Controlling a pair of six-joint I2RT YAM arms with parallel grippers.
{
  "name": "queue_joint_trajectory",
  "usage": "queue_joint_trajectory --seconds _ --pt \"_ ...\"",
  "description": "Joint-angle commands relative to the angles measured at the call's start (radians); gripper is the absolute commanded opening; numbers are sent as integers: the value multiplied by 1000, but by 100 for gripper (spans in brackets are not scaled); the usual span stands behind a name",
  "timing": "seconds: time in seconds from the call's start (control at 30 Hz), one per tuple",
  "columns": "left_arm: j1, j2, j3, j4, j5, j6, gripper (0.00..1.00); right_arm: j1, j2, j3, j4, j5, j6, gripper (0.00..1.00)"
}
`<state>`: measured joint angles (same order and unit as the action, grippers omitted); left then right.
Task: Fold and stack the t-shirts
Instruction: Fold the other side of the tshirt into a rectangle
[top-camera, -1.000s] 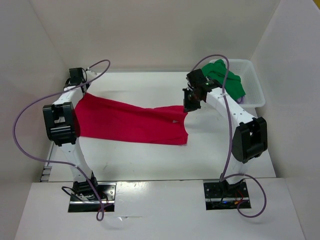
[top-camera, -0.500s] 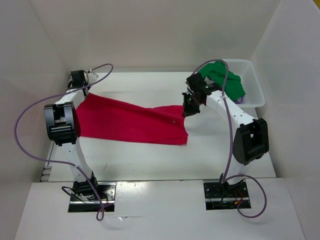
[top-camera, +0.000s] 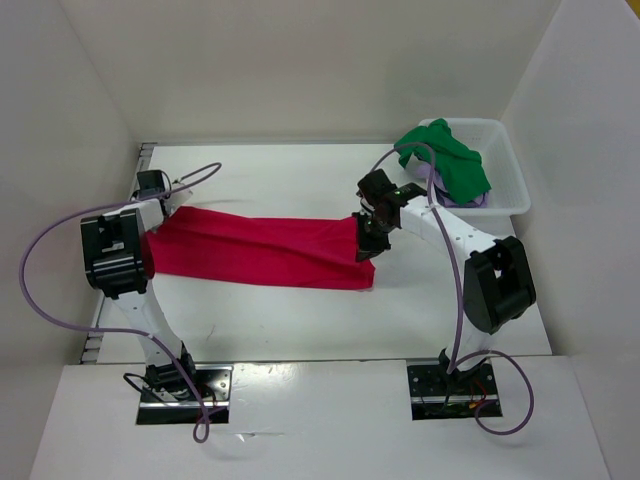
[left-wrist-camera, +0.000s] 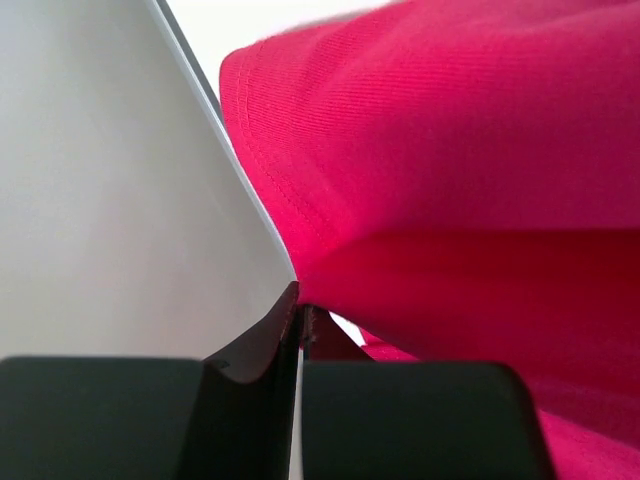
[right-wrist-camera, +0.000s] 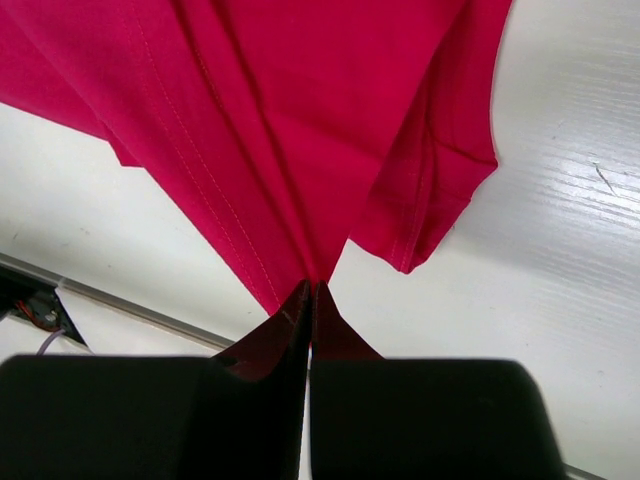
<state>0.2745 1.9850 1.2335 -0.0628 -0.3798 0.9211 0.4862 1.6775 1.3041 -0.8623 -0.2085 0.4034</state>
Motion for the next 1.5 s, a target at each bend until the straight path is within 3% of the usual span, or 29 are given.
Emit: queue_joint_trajectory --seconds 0.0,0.43,0.5,0.53,0.67,0.73,0.9,1.0,1.07,1.13,1.2,1.27,1.47 --pt "8 -37 14 -8 -19 3 0 -3 -44 -3 -6 -2 8 0" --pt "8 28 -16 -91 -62 -17 0 -3 1 -52 20 -104 -2 2" --pt "8 28 -6 -91 -71 -39 10 -3 11 -52 20 -104 -11 10" --pt "8 28 7 -106 -71 -39 11 -3 11 -52 20 -104 -20 22" --pt "8 0 50 -176 -60 -76 51 -3 -16 -52 11 -117 -44 49" --pt "8 -23 98 -224 -38 -108 62 -3 -50 -52 11 -117 -55 50" --pt "49 -110 240 -341 105 -235 72 -43 -85 0 69 29 7 50" --pt "49 -68 363 -385 188 -310 77 -119 17 79 111 96 32 51" --pt "49 21 423 -407 197 -366 79 -159 103 162 155 125 51 63" --pt "49 104 491 -407 197 -402 81 -159 152 214 189 164 51 67" --pt "49 170 530 -407 197 -421 82 -178 232 283 213 198 51 79" --pt "58 211 560 -407 208 -436 84 -192 324 357 213 160 31 84" --pt "68 276 629 -426 297 -485 88 -192 445 414 256 104 6 86"
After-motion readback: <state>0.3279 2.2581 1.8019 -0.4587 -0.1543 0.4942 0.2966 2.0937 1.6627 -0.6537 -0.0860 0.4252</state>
